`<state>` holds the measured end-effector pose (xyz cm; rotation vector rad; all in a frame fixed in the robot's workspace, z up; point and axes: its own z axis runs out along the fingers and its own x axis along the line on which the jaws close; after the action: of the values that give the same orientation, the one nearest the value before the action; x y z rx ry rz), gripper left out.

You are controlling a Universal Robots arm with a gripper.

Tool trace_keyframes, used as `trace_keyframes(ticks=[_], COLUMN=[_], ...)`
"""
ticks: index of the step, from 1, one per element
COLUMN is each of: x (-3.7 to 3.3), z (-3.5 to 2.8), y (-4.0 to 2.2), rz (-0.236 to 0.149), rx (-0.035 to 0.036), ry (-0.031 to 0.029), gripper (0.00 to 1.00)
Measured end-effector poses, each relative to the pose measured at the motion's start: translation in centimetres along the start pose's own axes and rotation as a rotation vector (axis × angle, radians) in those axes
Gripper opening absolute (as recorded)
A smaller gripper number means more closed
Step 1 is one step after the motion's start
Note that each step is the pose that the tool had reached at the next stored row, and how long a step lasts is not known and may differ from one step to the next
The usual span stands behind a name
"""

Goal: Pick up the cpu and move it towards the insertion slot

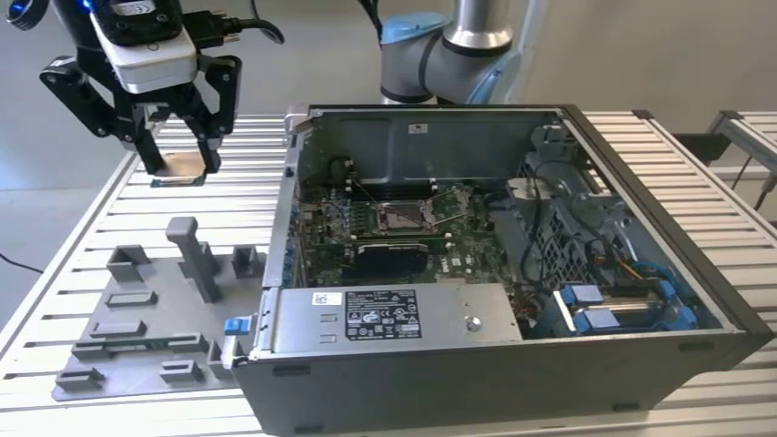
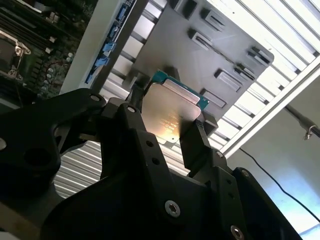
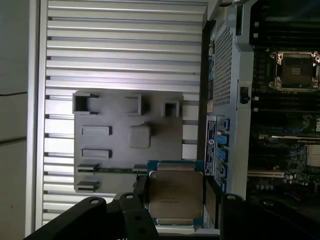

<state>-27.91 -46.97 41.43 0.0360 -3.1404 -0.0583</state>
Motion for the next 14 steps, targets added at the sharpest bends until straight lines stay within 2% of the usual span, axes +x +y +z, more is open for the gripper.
trace_keyframes(ticks=[10, 14], x=[-1.73, -1.96], z=[0.00, 0.00], y=[-0.04, -0.05], rz=[0.000, 0.000], rx=[0.0000, 0.0000], ry=[-0.0001, 0.0000], gripper=[0.00, 0.00])
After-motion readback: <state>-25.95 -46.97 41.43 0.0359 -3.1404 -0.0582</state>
